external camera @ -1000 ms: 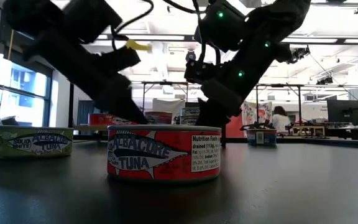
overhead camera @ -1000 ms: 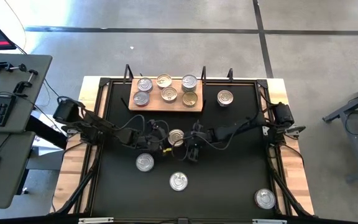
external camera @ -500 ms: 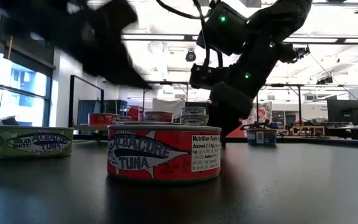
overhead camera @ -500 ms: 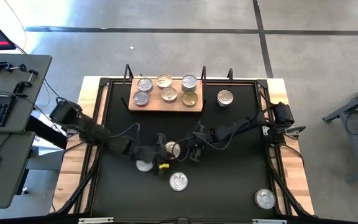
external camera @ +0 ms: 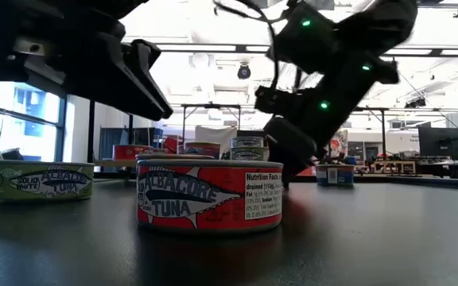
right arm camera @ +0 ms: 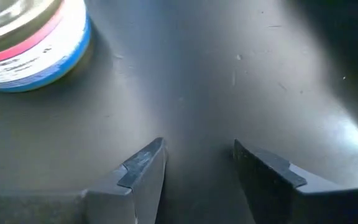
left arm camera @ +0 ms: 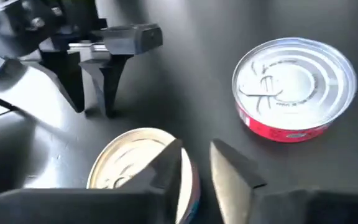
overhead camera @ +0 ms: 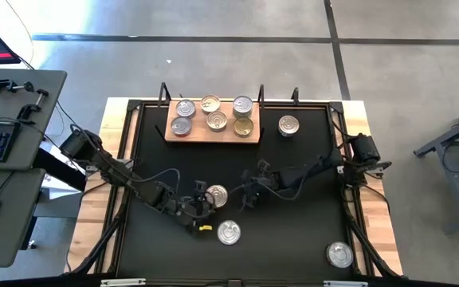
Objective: Stack canned seafood by type on shelf
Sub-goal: Stack the blue and pink tuna can on top of the blue and pink tuna can on the shelf
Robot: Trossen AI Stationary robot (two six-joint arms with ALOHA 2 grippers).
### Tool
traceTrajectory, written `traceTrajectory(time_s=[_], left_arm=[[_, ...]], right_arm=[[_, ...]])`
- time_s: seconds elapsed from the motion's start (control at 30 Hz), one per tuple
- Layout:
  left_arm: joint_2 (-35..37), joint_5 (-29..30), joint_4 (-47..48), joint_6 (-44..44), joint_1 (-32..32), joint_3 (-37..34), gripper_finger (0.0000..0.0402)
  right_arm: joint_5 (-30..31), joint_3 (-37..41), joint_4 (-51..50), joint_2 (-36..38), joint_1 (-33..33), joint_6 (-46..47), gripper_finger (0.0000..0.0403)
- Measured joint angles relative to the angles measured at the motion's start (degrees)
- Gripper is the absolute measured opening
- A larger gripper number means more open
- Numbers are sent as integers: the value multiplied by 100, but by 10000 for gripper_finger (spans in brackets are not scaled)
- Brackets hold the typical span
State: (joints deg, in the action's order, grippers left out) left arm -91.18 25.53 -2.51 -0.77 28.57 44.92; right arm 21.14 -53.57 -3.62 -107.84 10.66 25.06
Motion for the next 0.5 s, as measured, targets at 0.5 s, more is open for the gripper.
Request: traceTrajectory(time_s=[0.5], left_arm=[[-1067,1413,-174,-1261,101,5,154]], right_arm=[[232,698,1676,-17,522,-169,188]])
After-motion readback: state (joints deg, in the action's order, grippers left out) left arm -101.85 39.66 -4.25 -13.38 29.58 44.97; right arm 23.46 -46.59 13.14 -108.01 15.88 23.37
